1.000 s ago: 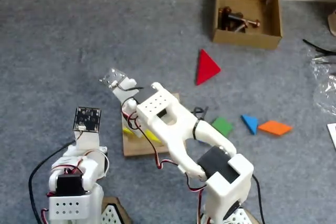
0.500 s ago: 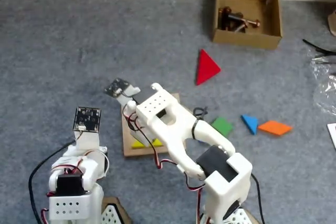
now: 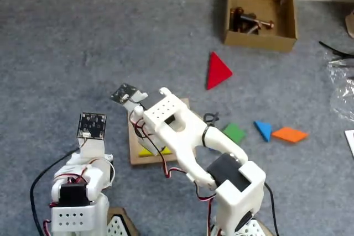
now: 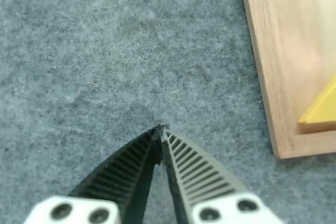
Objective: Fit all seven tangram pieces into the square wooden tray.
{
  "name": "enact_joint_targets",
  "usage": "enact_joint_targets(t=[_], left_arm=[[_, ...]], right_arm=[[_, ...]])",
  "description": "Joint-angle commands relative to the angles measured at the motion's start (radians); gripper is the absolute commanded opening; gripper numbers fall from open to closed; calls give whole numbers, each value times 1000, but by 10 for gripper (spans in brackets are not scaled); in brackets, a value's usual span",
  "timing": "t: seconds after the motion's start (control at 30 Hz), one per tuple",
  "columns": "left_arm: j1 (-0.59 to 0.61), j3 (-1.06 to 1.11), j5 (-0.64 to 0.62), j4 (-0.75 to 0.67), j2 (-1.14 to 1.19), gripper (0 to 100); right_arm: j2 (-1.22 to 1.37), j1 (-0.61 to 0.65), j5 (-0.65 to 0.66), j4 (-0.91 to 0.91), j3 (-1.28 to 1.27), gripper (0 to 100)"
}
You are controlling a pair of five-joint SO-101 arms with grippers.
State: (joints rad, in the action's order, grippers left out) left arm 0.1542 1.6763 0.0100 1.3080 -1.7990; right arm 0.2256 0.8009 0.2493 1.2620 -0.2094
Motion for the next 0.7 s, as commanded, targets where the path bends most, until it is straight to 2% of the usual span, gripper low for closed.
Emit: enact_joint_targets(t=[0.0, 0.27, 0.47, 0.67], left_arm=[[10, 21, -5, 5, 2, 6], [10, 21, -5, 5, 2, 6], [10, 21, -5, 5, 2, 6], [10, 21, -5, 5, 2, 6]], right_arm=[[-148, -7, 5, 8, 1, 4], [-334, -58, 5, -19, -2, 4], [-269, -127, -51, -91, -4, 4], [-170, -134, -52, -137, 1, 4]])
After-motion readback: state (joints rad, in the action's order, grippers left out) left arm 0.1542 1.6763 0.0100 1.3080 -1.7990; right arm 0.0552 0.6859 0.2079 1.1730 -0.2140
